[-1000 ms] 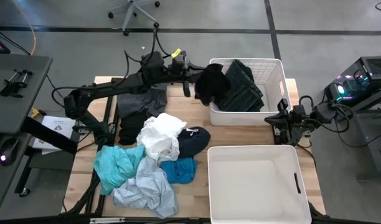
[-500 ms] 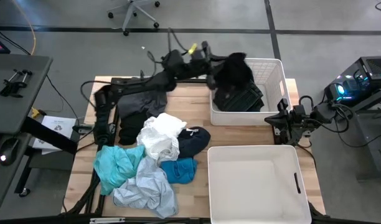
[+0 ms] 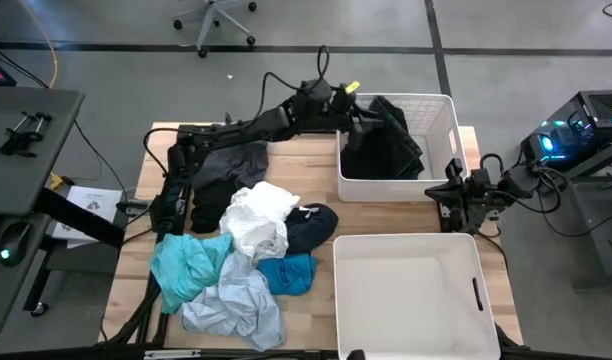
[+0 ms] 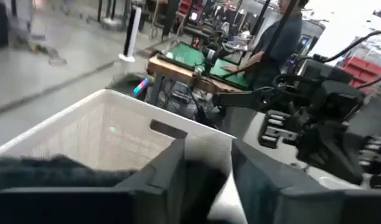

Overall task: Sort clothes
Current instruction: Put the black boxer into the top white laundry bin, then put the white dress into the bottom white laundry bin

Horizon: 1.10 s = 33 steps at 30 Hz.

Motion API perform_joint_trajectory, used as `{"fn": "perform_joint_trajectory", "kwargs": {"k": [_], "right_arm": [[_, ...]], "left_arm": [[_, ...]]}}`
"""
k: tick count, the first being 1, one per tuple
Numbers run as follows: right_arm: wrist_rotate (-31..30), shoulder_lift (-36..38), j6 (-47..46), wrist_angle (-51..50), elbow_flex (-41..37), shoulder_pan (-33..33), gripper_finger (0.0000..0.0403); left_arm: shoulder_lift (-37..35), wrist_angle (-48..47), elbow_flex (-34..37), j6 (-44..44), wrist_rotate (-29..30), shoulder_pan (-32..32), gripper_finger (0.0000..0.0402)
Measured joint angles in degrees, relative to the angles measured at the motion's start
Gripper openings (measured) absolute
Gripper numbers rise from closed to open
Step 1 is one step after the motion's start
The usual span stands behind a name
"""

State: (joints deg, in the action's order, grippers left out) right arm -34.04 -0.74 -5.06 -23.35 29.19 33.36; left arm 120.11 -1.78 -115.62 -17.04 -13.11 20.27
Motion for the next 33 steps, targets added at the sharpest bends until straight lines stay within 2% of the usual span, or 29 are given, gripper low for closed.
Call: {"fn": "perform_joint_trajectory", "kwargs": {"k": [3,7,22,33], "right_arm": [[0.0,0.0,0.0,0.0,0.0,0.0,0.0005],[0.0,0.0,0.0,-0.1,0.0,0.0,0.0005],[0.0,0.0,0.0,-0.4,0.0,0.0,0.0005],[0.0,0.0,0.0,-0.6,0.0,0.0,0.0005]], "left_arm": [[-1.5,-5.3,0.0,-2.4,-1.0,0.8,0.0162],[-3.7,-10.8,0.0,-0.7,-1.7,1.6,0.0176],[-14.7,-21.9,0.0,12.4,-1.7,0.2,0.0161],[-16.8,-28.7,0.0,15.8,-1.5,-0.1,0.0161]]}}
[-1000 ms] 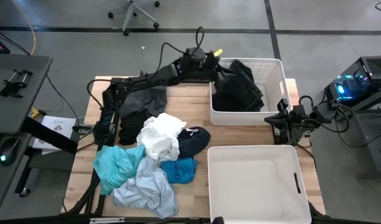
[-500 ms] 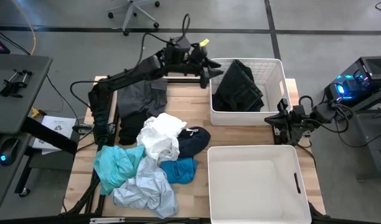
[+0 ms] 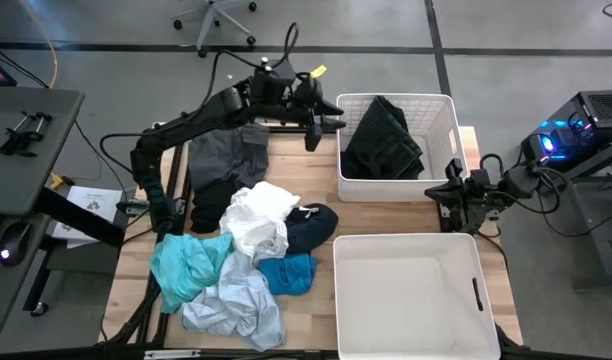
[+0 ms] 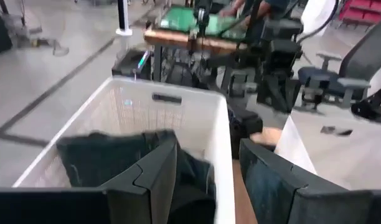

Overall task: Sort clothes
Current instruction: Put the white dress into the bottom white laundry bin

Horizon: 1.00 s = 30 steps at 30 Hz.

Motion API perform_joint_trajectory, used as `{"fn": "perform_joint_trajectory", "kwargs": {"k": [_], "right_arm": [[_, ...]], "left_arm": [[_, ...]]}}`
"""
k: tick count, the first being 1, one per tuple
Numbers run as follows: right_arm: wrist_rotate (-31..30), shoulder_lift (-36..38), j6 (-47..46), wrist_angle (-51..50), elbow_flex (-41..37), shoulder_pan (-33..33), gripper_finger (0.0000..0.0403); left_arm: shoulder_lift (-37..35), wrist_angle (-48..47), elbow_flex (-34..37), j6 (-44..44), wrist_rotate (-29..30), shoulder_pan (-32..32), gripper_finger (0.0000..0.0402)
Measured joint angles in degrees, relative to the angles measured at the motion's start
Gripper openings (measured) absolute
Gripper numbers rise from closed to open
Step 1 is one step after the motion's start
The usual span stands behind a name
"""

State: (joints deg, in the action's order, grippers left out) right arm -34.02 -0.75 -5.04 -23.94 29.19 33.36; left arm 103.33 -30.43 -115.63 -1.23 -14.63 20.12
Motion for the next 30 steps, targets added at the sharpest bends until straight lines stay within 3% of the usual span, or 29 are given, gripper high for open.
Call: {"fn": "perform_joint_trajectory", "kwargs": {"k": [9,21,25,30], "right_arm": [[0.0,0.0,0.0,0.0,0.0,0.0,0.0005],[0.0,0.0,0.0,-0.2,0.0,0.0,0.0005],[0.0,0.0,0.0,-0.2,0.0,0.0,0.0005],[0.0,0.0,0.0,-0.3,0.0,0.0,0.0005]], "left_arm": [[-0.7,-4.6,0.0,3.6,-0.2,0.0,0.0161],[-7.3,-11.5,2.4,4.9,0.0,2.0,0.0161],[-12.4,-6.3,9.2,0.0,0.5,2.4,0.0161],[-20.2,6.9,19.4,-10.3,7.4,2.2,0.0161]]}}
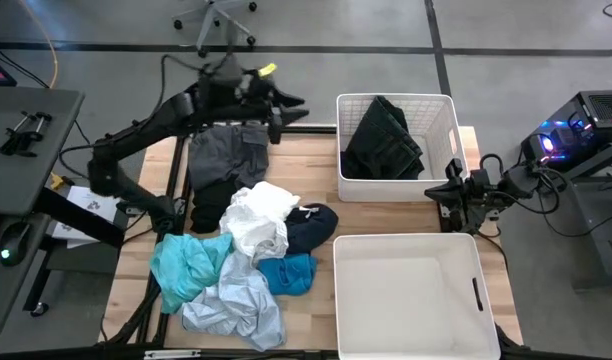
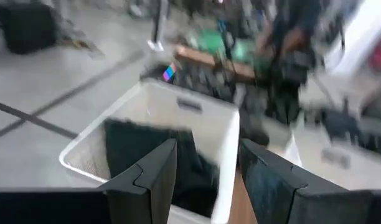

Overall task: Sort clothes
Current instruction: Put the white dress into the bottom white laundry bin

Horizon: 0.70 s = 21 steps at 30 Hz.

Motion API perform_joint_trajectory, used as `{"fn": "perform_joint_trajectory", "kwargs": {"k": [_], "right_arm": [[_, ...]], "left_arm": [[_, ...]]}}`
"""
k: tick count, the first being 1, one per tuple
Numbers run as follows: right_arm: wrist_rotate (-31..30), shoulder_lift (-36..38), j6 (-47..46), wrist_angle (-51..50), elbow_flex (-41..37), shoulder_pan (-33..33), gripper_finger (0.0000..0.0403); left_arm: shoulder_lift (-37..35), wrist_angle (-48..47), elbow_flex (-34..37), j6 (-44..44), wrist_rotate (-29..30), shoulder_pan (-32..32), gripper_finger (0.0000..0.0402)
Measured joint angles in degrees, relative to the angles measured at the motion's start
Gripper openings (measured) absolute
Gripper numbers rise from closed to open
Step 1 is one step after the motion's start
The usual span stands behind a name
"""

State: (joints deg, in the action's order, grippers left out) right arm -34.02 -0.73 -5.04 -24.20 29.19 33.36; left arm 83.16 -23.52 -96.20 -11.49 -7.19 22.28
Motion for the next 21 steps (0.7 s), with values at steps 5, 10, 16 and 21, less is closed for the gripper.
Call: {"fn": "perform_joint_trajectory", "kwargs": {"k": [5,10,16,21], "right_arm": [[0.0,0.0,0.0,0.0,0.0,0.0,0.0005],[0.0,0.0,0.2,0.0,0.0,0.0,0.0005],[-1.5,-0.3,-9.0,10.1,0.0,0.0,0.0005],[-8.9,-1.9,-13.8,32.7,0.0,0.0,0.0005]], "left_arm": [[-6.9,5.0,8.6,-8.5,8.5,-1.0,0.0161],[-13.8,5.0,15.0,-13.1,16.3,-4.9,0.0161],[-21.1,5.0,20.7,-14.6,22.7,-10.5,0.0161],[-26.4,4.8,24.6,-13.1,26.8,-13.2,0.0161]]}}
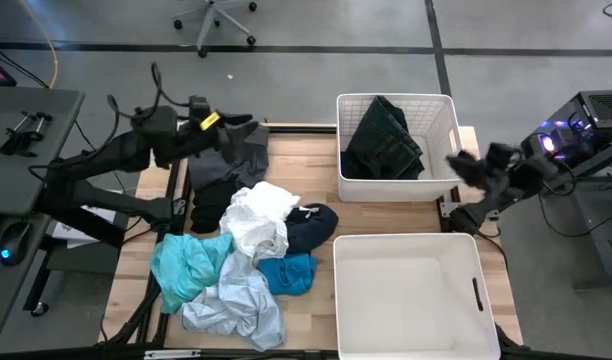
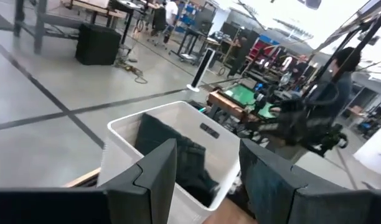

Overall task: Sort clothes
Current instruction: Put the white dress into the bottom white laundry bin

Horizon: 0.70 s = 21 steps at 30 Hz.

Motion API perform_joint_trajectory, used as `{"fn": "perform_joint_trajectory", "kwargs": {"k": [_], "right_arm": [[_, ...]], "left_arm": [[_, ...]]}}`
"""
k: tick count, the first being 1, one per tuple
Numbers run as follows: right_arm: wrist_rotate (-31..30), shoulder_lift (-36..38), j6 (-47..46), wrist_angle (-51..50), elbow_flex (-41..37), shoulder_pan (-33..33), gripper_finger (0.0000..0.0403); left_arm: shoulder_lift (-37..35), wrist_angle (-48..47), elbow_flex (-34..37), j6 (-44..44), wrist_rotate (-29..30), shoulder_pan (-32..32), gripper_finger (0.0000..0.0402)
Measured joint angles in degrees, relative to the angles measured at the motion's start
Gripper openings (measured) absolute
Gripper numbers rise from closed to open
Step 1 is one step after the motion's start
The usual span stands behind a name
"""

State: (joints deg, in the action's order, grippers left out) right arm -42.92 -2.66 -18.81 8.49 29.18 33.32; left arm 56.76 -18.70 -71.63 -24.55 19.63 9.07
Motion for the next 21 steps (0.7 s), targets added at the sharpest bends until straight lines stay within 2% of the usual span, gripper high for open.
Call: {"fn": "perform_joint_trajectory", "kwargs": {"k": [3,5,7,11,14,17,21], "right_arm": [[7.5,-6.4,14.7,15.6,0.0,0.0,0.0005],[4.9,-12.6,19.8,23.8,0.7,0.0,0.0005],[-1.7,-19.4,20.9,25.7,3.2,0.0,0.0005],[-13.1,-33.1,17.1,20.3,11.5,-0.6,0.0005],[-16.0,-41.8,11.7,13.5,20.1,-3.0,0.0005],[-13.3,-49.3,5.2,1.0,30.8,-6.6,0.0005],[-2.8,-60.2,-7.3,-16.8,44.9,-13.0,0.0005]], "left_arm": [[-2.7,-1.1,1.9,1.3,0.5,-0.2,0.0161],[-4.3,-2.5,2.5,2.6,0.6,-0.1,0.0161],[-5.4,-5.0,2.5,4.4,1.0,0.3,0.0161],[-7.2,-7.3,2.5,8.4,1.7,1.3,0.0161],[-8.4,-7.1,2.5,12.1,1.8,2.4,0.0161],[-9.1,-7.2,2.5,14.8,1.7,3.1,0.0161],[-9.9,-7.4,2.5,18.9,1.6,3.9,0.0161]]}}
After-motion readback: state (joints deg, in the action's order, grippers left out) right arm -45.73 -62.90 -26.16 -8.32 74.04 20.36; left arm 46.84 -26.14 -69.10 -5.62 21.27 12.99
